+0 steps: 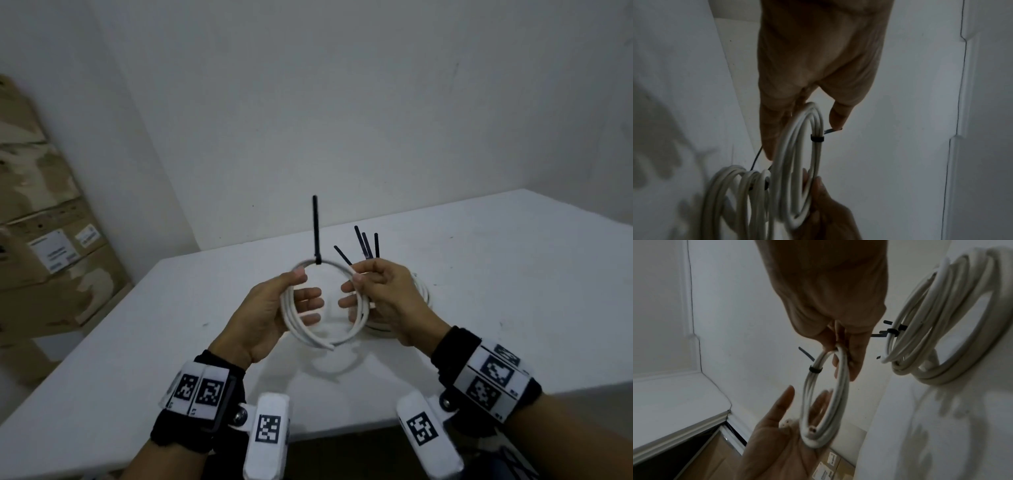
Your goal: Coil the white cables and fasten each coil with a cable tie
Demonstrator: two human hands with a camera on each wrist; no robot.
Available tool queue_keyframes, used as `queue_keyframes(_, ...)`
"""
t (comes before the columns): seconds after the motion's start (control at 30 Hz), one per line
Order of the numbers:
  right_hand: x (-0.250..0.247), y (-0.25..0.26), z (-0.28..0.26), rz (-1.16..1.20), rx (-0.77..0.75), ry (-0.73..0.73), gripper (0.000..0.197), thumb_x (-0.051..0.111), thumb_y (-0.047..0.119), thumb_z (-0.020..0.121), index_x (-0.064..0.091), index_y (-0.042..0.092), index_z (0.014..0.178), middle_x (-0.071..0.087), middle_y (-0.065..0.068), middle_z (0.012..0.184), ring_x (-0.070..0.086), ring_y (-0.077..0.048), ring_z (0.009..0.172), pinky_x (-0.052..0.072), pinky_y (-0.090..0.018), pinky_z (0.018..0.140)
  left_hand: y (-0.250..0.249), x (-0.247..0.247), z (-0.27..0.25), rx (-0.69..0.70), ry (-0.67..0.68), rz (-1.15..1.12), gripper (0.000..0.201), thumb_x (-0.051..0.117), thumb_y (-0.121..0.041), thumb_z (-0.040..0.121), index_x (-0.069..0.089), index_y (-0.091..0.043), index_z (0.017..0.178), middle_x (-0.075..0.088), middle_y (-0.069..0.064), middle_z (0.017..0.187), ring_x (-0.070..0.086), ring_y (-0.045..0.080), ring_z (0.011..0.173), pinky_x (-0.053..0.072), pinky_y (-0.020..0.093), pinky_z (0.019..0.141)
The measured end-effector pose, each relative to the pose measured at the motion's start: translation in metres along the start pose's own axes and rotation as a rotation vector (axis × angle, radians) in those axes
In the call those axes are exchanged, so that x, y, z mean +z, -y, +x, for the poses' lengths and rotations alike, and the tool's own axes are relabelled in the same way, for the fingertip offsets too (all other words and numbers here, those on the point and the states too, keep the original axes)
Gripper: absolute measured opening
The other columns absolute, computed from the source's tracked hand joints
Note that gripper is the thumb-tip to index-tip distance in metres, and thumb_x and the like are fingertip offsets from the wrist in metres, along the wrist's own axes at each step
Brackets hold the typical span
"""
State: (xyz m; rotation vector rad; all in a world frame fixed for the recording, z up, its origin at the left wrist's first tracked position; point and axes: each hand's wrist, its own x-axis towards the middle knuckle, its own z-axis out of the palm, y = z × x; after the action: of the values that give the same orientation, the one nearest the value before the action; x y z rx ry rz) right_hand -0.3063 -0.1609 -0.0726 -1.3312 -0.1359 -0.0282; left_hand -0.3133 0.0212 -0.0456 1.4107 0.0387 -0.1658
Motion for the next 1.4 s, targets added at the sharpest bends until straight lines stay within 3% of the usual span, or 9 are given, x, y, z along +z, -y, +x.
queue_keyframes(0.3,-0.015,0.006,-0.001,-0.073,-0.044,-0.093,0.017,0.059,0.005,0.090,0.054,0.001,0.106,0.068,-0.020,0.083,0.069,-0.022,0.060,0.059,-0.037,0.055,0.028,0.002,-0.009,0.158,-0.067,0.107,0.022,0.064,0.004,0.084,0.061,0.001,0.105,0.069,0.022,0.080,0.071,0.028,0.069,0.061,0.036,0.065)
queue_keyframes(0.43,-0.034,0.015,0.000,-0.458,-0.120,-0.127,0.022,0.067,0.008,0.084,0.060,0.012,0.105,0.068,-0.015,0.083,0.070,-0.022,0.065,0.059,-0.037,0.051,0.027,0.017,-0.003,0.230,-0.064,0.172,0.019,0.067,0.002,0.083,0.066,0.004,0.101,0.067,0.026,0.082,0.070,0.022,0.067,0.059,0.031,0.063)
queue_keyframes(0.67,-0.076,0.030,0.019,-0.666,-0.119,-0.209,0.019,0.062,0.002,0.084,0.064,0.007,0.102,0.068,-0.012,0.070,0.061,-0.012,0.039,0.052,-0.023,0.039,0.021,0.058,0.027,0.202,0.002,0.314,0.002,0.069,-0.002,0.084,0.068,-0.001,0.082,0.064,0.013,0.063,0.064,0.013,0.046,0.055,0.022,0.050)
queue_keyframes(0.83,-0.090,0.019,0.042,-0.812,-0.006,-0.192,0.022,0.060,0.003,0.086,0.060,0.002,0.108,0.066,-0.016,0.080,0.063,-0.022,0.050,0.053,-0.023,0.040,0.029,0.067,0.060,0.160,-0.076,0.616,0.031,0.076,-0.019,0.081,0.066,0.010,0.083,0.060,0.012,0.060,0.054,0.011,0.035,0.047,0.022,0.041)
queue_keyframes(0.97,-0.093,0.006,0.052,-1.023,0.032,-0.147,0.030,0.060,0.009,0.087,0.059,0.004,0.116,0.066,-0.016,0.101,0.061,-0.020,0.054,0.053,-0.023,0.044,0.037,0.069,0.069,0.156,-0.126,0.776,0.045,0.078,-0.027,0.079,0.064,0.010,0.101,0.066,0.016,0.081,0.051,0.012,0.038,0.041,0.018,0.037)
queue_keyframes(1.13,-0.092,0.004,0.053,-1.215,-0.004,-0.157,0.034,0.061,0.022,0.087,0.058,0.013,0.120,0.066,-0.006,0.112,0.049,-0.017,0.075,0.042,-0.029,0.067,0.037,0.068,0.069,0.164,-0.139,0.826,0.081,0.077,-0.035,0.079,0.039,-0.002,0.142,0.058,0.026,0.125,0.066,0.024,0.073,0.040,0.015,0.036)
queue_keyframes(1.2,-0.092,0.006,0.051,-1.216,0.016,-0.155,0.041,0.061,0.027,0.088,0.053,0.015,0.126,0.063,-0.006,0.117,0.048,-0.017,0.077,0.042,-0.030,0.070,0.037,0.068,0.068,0.175,-0.139,0.849,0.079,0.074,-0.039,0.080,0.040,-0.005,0.142,0.061,0.023,0.122,0.063,0.018,0.067,0.044,0.018,0.042)
queue_keyframes(1.3,-0.094,0.007,0.050,-1.198,0.038,-0.159,0.048,0.062,0.035,0.088,0.047,0.017,0.129,0.062,-0.006,0.118,0.052,-0.020,0.082,0.044,-0.031,0.074,0.042,0.065,0.071,0.209,-0.161,0.870,0.075,0.071,-0.045,0.081,0.045,-0.006,0.139,0.059,0.018,0.126,0.063,0.029,0.102,0.056,0.036,0.079)
queue_keyframes(1.4,-0.093,0.010,0.046,-1.201,0.060,-0.158,0.049,0.062,0.038,0.087,0.046,0.017,0.129,0.060,-0.009,0.120,0.057,-0.025,0.104,0.041,-0.030,0.079,0.038,0.064,0.064,0.209,-0.183,0.843,0.071,0.070,-0.046,0.082,0.046,-0.008,0.137,0.055,0.015,0.128,0.057,0.028,0.111,0.052,0.042,0.089)
